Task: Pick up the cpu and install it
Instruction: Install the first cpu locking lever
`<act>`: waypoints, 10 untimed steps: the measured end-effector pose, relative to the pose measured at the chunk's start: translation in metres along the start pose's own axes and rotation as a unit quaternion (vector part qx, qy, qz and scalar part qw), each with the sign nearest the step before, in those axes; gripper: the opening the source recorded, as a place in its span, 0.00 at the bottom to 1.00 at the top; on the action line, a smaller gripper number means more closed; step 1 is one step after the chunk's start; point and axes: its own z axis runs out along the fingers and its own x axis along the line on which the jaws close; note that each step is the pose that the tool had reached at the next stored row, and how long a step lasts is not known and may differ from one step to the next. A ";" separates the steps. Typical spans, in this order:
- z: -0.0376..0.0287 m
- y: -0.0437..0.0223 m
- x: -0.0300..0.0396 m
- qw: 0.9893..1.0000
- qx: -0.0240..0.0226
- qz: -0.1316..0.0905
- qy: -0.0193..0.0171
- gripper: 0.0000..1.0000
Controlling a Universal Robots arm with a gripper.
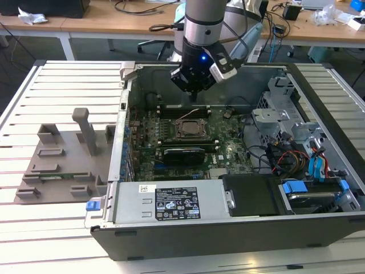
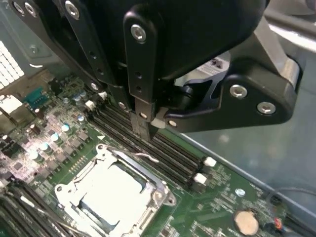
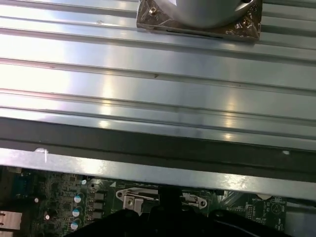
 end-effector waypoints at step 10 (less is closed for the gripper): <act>0.0236 -0.0103 0.0103 1.000 0.000 0.000 0.000 0.11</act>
